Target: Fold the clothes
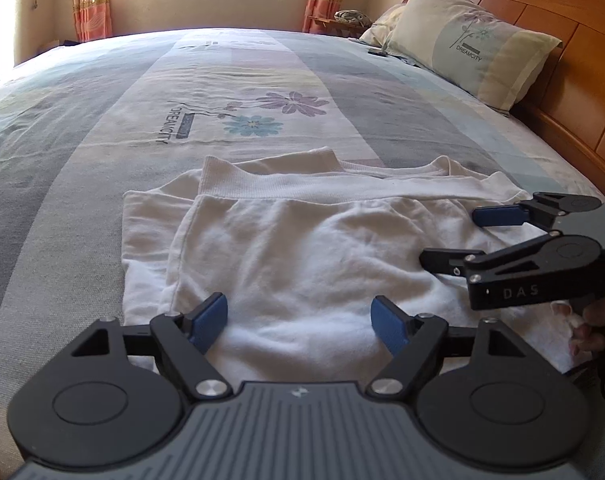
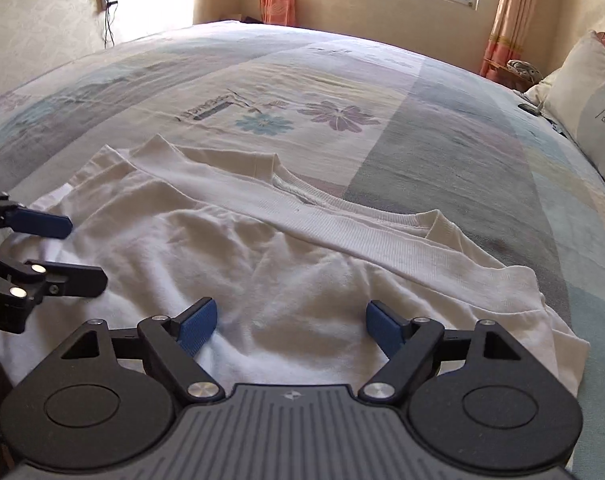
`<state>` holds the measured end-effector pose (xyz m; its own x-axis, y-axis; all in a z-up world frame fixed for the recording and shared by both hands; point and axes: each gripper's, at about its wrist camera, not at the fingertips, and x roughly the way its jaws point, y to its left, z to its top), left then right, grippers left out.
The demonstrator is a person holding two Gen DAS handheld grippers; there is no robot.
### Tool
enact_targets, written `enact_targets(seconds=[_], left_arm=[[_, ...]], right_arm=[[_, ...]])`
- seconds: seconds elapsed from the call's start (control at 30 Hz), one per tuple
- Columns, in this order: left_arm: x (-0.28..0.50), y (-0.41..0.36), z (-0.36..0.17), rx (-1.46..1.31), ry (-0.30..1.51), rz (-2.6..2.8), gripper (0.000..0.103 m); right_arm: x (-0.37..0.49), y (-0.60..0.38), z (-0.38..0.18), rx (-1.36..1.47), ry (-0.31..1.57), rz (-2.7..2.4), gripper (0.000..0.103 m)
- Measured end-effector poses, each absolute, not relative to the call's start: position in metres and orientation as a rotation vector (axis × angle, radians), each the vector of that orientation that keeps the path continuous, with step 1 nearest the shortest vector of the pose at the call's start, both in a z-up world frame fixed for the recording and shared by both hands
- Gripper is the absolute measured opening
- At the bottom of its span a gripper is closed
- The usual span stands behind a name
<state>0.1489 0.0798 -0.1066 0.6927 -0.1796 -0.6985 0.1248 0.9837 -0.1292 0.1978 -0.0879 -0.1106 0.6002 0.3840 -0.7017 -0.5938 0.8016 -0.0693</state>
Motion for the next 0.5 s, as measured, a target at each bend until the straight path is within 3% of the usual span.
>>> enact_targets(seconds=[0.33,0.5], left_arm=[[0.15,0.073,-0.107,-0.047,0.792,-0.161,0.082],[0.15,0.07,-0.105,-0.039,0.807,-0.14,0.083]], right_arm=[[0.19,-0.142,-0.078,-0.123,0.75,0.521,0.092],[0.182,-0.173,-0.096,-0.071,0.818,0.424,0.095]])
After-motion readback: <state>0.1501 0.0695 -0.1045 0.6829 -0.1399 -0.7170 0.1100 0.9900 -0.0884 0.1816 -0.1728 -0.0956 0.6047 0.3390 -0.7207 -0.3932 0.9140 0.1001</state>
